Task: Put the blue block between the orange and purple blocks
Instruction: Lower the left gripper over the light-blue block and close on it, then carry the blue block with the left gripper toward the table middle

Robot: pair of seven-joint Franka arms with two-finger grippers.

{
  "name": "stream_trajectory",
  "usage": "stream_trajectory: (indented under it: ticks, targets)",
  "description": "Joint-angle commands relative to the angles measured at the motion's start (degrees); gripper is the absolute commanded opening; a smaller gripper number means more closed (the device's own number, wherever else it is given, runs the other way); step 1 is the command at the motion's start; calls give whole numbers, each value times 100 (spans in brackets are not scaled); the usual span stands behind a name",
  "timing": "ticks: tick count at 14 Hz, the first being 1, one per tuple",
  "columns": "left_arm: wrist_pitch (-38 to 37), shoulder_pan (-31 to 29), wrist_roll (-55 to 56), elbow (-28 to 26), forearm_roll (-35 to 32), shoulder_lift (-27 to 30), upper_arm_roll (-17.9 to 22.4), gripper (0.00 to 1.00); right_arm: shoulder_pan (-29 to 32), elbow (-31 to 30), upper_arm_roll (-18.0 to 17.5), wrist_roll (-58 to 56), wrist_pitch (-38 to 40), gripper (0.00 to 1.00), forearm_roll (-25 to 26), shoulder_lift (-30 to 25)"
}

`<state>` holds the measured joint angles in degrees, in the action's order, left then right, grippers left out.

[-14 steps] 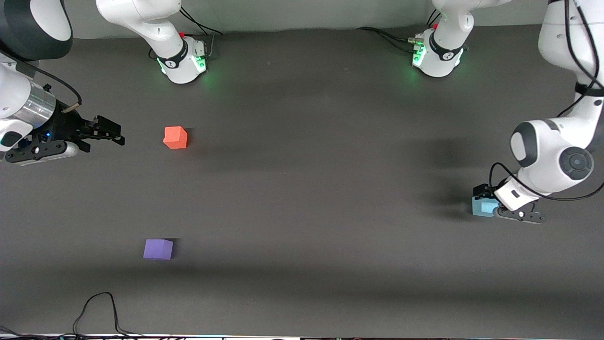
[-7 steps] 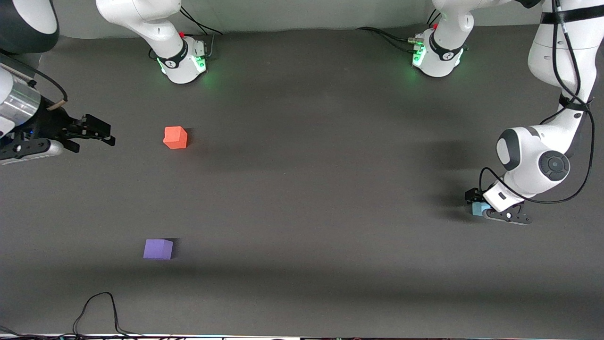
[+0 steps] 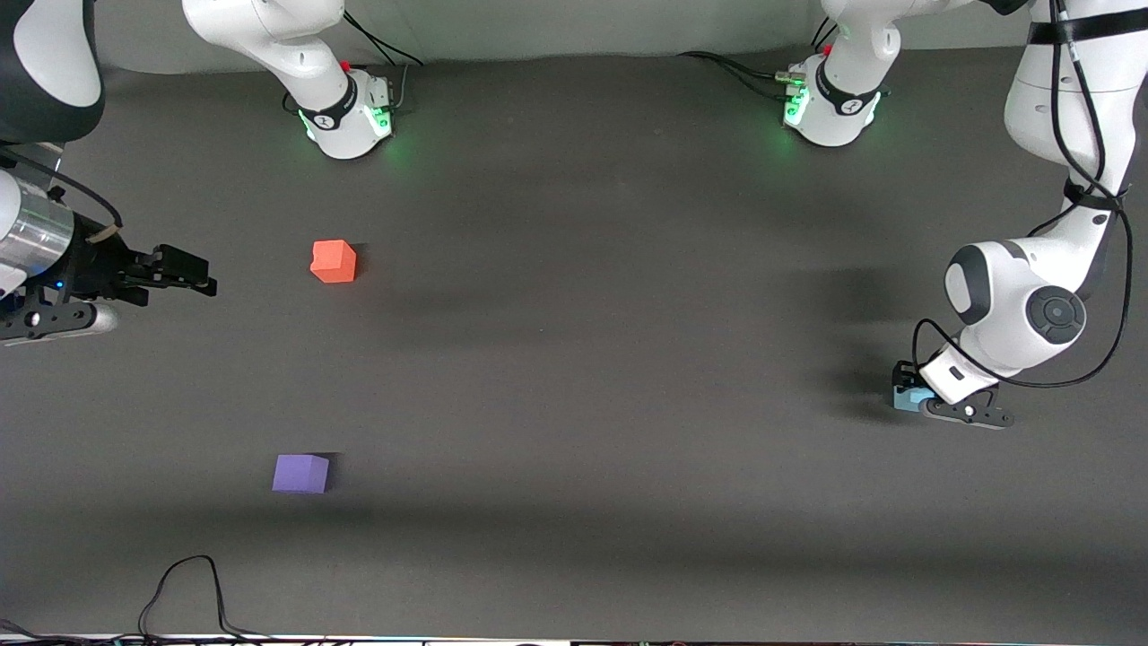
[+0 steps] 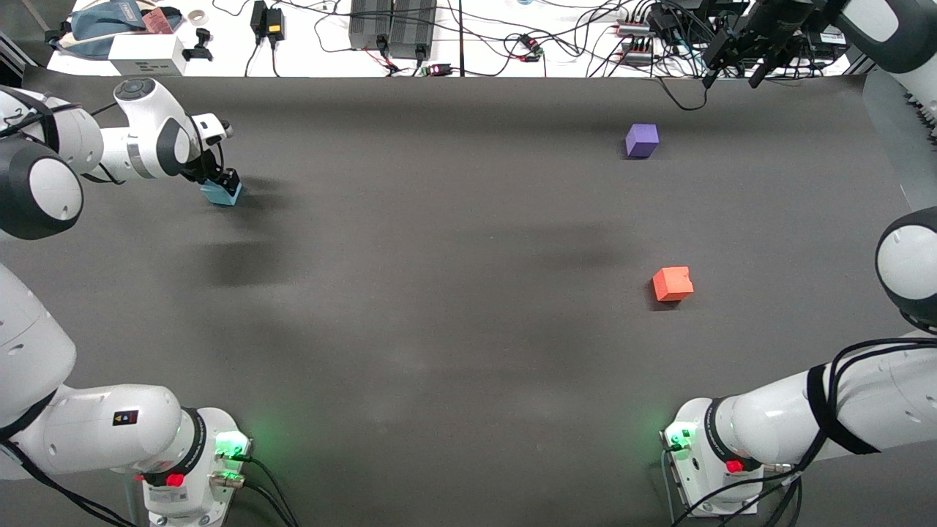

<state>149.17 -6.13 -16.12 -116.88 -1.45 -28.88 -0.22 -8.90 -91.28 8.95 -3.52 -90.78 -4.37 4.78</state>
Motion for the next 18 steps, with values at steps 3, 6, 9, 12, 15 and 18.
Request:
stream_trajectory:
  ticks: [3, 6, 9, 12, 15, 18]
  targets:
    - [-1439, 15, 143, 235, 39, 1128, 5, 37, 3, 145, 290, 18, 446, 100, 78, -74]
    - [-3090, 330, 959, 840, 40, 1551, -144, 37, -338, 31, 301, -18, 194, 100, 339, -136]
    - [-4200, 1329, 2467, 1552, 57, 1623, -154, 38, -384, -171, 344, 61, -63, 100, 209, -75]
    - [-4212, 2437, 4287, 1958, 329, 1430, -215, 38, -323, 30, 501, -9, 375, 100, 78, -144]
    - [-4002, 3580, 5720, 2774, 330, 711, -215, 38, -384, -57, 643, -53, 280, 100, -345, -144]
    - [-3519, 4530, 6716, 3469, 216, -185, -224, 38, -402, -136, 643, -62, 236, 100, -336, -215]
